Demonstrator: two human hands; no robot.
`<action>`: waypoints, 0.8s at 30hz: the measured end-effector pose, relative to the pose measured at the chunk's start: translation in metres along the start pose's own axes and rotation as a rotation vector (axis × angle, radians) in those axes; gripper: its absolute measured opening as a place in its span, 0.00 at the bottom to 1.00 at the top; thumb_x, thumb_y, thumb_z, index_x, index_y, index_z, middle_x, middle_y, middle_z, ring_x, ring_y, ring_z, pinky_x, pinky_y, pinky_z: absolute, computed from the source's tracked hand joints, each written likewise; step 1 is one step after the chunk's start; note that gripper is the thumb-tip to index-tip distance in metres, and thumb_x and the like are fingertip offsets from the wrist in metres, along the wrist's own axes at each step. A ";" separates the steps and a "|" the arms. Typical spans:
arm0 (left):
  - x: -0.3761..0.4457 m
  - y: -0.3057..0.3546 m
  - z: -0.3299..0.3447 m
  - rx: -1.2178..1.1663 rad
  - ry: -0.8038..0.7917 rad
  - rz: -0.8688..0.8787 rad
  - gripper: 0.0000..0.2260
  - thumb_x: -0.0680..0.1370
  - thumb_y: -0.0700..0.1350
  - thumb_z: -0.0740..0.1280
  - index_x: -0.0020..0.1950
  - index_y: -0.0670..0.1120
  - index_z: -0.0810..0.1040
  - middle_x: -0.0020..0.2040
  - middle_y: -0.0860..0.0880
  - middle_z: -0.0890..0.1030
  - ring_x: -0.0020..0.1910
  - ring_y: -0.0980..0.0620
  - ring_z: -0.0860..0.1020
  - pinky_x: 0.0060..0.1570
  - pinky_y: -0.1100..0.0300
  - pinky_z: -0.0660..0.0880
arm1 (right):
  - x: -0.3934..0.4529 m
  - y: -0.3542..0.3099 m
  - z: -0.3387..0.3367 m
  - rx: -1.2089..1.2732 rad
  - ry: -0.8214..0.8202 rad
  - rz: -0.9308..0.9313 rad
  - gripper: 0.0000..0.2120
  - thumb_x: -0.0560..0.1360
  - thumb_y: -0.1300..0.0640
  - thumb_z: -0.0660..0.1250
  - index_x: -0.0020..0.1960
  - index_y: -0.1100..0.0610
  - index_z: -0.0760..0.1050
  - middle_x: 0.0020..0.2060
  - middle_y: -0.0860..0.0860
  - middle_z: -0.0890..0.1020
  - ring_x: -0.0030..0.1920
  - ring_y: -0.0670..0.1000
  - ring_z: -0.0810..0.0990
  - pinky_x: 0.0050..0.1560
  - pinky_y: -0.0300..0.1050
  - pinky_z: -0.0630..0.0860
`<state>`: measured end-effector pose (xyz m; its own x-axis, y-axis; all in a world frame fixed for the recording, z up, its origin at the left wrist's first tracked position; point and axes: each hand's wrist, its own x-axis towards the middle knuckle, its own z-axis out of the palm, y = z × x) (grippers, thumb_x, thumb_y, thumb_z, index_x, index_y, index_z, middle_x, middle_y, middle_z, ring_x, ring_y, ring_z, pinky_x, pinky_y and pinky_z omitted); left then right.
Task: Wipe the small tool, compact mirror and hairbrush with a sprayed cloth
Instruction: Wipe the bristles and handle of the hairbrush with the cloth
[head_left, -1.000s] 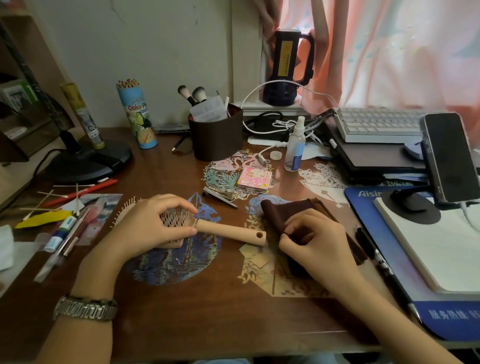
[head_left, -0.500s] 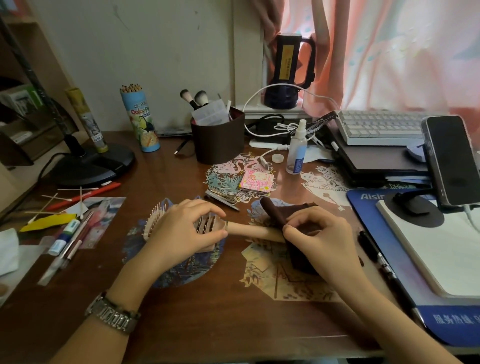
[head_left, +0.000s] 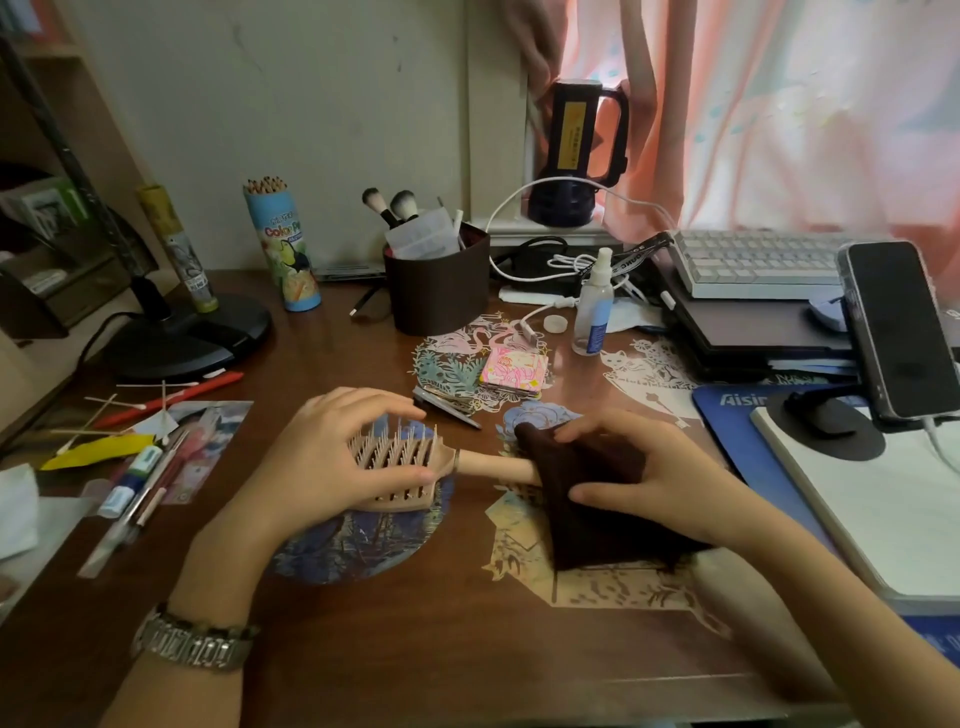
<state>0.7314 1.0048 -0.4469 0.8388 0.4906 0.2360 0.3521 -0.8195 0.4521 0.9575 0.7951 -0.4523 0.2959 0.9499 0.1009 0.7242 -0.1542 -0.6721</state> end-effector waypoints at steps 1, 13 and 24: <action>-0.001 -0.003 -0.004 -0.007 -0.001 -0.010 0.30 0.59 0.74 0.65 0.57 0.63 0.76 0.57 0.71 0.71 0.61 0.67 0.66 0.64 0.56 0.63 | 0.001 0.003 -0.002 -0.015 -0.044 -0.008 0.20 0.68 0.51 0.74 0.57 0.38 0.73 0.56 0.34 0.75 0.56 0.34 0.73 0.55 0.31 0.70; -0.004 -0.021 -0.008 -0.150 -0.172 -0.144 0.25 0.57 0.64 0.76 0.52 0.66 0.78 0.60 0.71 0.69 0.63 0.72 0.62 0.63 0.57 0.61 | 0.004 0.013 0.015 -0.178 0.012 -0.154 0.20 0.70 0.50 0.72 0.57 0.35 0.69 0.54 0.33 0.74 0.56 0.34 0.71 0.55 0.30 0.69; 0.001 -0.007 0.004 -0.146 -0.136 -0.080 0.22 0.61 0.60 0.77 0.53 0.64 0.78 0.58 0.68 0.73 0.62 0.70 0.66 0.60 0.61 0.63 | 0.004 0.016 -0.004 -0.149 0.044 -0.139 0.16 0.70 0.53 0.72 0.55 0.44 0.75 0.49 0.38 0.79 0.51 0.37 0.77 0.50 0.31 0.74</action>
<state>0.7308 1.0100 -0.4537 0.8624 0.4998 0.0802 0.3646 -0.7232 0.5866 0.9725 0.7960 -0.4598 0.2115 0.9524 0.2194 0.8433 -0.0643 -0.5337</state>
